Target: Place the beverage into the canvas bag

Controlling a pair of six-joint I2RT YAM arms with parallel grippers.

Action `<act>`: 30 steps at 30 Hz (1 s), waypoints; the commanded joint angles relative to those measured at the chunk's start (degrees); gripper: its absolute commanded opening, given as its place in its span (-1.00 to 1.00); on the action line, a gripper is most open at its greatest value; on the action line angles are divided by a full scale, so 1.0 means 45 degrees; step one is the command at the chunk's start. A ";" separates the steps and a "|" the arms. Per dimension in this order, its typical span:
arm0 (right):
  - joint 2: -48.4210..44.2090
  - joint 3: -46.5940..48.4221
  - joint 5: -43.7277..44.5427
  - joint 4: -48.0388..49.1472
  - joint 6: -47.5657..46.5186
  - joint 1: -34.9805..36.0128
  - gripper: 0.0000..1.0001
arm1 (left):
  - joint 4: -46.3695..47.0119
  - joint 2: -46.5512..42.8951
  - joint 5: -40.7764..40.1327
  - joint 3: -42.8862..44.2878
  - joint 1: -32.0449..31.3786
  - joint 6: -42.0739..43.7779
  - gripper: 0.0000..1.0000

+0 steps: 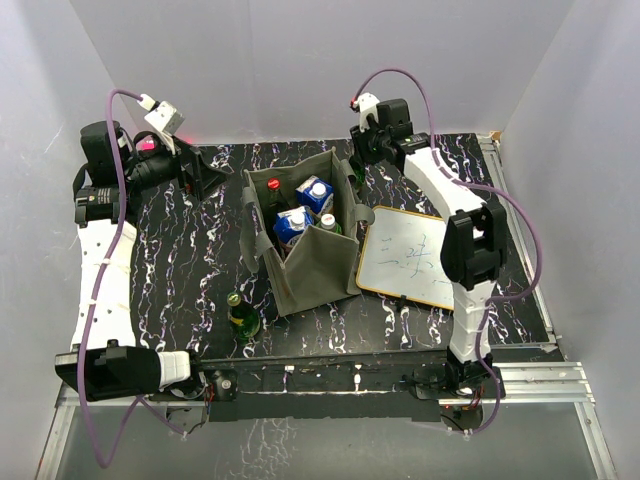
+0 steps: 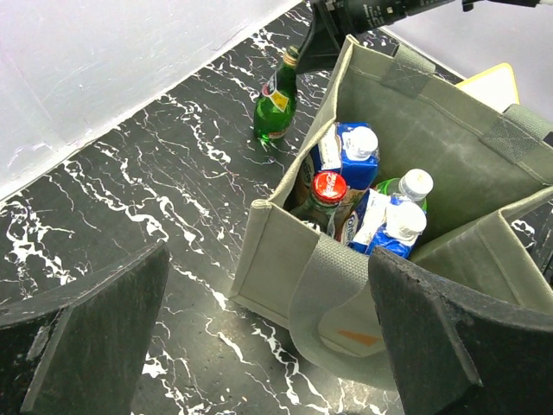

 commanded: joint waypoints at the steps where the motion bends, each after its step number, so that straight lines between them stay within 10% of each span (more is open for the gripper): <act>1: -0.2062 -0.0873 -0.0029 0.0362 -0.0447 0.0072 -0.84 | 0.0135 -0.0113 0.0623 0.0001 0.0072 -0.0304 0.94; 18: -0.4204 -0.3262 0.0182 -0.0030 -0.0637 0.0062 -0.84 | 0.0185 -0.0291 0.0821 -0.0250 0.0067 -0.0352 0.94; 30: -0.2436 -0.1682 -0.0096 -0.0108 -0.0867 0.0070 0.37 | 0.0307 -0.0234 0.0666 -0.0487 0.0069 -0.0175 0.94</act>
